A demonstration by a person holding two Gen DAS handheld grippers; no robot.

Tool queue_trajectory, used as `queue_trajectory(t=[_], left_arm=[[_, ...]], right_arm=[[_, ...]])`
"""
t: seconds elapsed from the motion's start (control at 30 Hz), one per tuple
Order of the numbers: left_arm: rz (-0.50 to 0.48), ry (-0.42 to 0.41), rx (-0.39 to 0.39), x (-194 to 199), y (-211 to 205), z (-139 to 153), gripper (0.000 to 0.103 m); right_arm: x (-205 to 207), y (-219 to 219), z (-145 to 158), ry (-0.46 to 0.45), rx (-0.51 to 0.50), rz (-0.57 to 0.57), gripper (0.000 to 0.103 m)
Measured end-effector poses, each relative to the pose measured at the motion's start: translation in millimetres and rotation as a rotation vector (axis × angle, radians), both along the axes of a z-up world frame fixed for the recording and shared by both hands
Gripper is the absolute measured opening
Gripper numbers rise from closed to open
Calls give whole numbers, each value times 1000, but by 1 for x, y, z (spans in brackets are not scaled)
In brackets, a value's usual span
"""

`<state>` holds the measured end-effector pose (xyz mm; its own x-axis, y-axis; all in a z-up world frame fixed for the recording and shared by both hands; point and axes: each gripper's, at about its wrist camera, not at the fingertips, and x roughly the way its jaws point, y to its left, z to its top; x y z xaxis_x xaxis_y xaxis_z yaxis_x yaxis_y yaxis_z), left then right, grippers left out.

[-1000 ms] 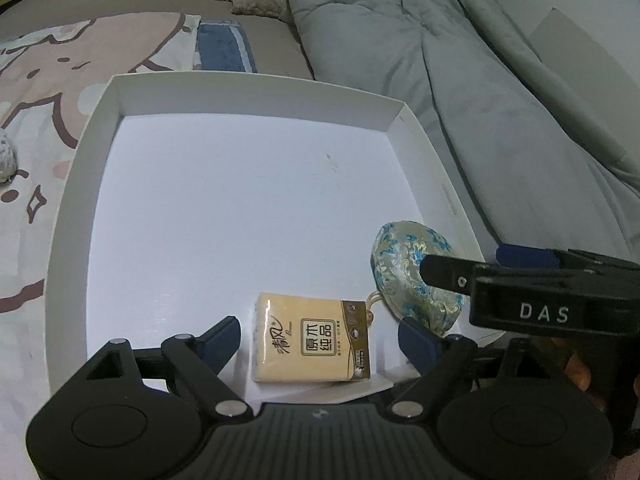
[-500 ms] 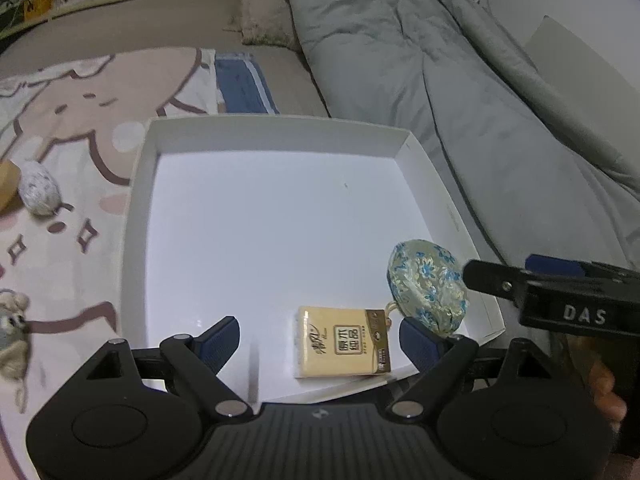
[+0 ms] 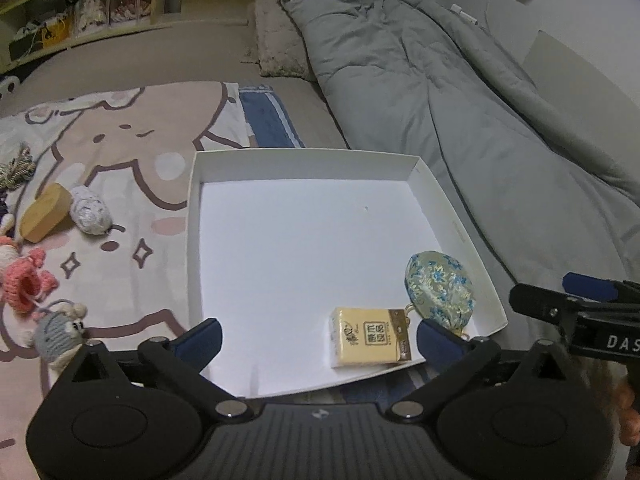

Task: Organize objects
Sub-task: 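Lower and release the tissue pack in the box with the left tool while the right tool releases the pouch, then withdraw both tools from the box back toward the crocheted toys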

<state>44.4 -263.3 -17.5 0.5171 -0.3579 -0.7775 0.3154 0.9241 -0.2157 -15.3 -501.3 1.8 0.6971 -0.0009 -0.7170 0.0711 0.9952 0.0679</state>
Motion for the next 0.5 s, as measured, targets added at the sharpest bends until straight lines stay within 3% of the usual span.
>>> queue_trajectory(t=[0.17,0.5], left_arm=[[3,-27,15,-11,10,5,103],[4,-58,16,-24,28,10,103]], right_arm=[[-13,5,3,-8,3,-18,103],[-35,15,7,-24,-22,-54,103]])
